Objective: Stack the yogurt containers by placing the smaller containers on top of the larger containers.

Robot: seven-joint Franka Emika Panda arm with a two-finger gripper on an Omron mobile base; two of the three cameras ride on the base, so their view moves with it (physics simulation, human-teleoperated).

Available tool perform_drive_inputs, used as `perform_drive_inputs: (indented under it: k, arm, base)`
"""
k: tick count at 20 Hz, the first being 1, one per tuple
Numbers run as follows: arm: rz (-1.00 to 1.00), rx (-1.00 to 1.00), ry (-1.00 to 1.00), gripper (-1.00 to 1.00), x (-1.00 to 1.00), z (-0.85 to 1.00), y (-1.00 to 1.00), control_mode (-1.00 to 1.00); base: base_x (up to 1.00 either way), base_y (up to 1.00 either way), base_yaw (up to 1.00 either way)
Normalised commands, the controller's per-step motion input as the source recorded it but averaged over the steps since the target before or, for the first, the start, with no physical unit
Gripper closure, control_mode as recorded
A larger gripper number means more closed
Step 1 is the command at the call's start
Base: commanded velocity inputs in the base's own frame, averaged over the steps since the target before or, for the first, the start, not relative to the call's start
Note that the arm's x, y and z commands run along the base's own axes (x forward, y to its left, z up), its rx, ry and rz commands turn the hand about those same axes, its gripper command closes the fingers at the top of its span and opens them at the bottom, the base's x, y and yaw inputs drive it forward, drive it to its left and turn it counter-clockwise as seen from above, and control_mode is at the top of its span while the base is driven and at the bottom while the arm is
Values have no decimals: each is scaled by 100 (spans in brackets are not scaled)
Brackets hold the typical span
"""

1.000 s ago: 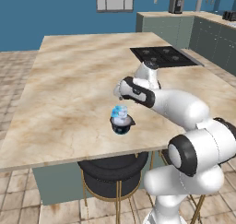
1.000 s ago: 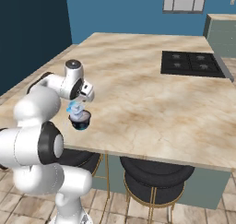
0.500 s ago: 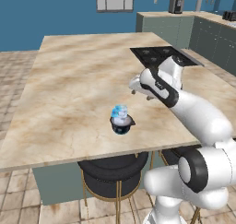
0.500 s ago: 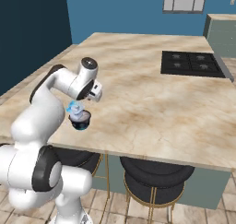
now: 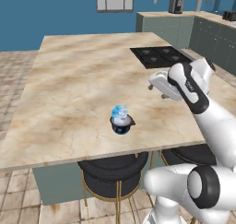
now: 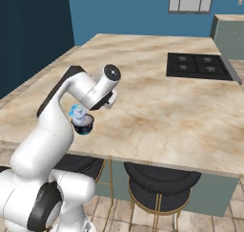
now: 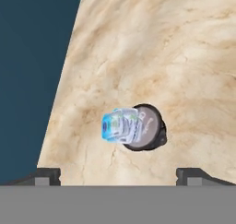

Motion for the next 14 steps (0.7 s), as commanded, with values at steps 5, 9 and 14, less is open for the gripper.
perform_drive_inputs:
  k: [5, 9, 14]
  arm:
    - [0, 16, -6, -100, -42, 24, -56, -100]
    - [0, 13, -3, -100, -38, 23, -48, -100]
    - [0, 13, -1, -100, -31, 26, -40, -100]
  base:
    - [0, 0, 0]
    - [0, 0, 0]
    - [0, 0, 0]
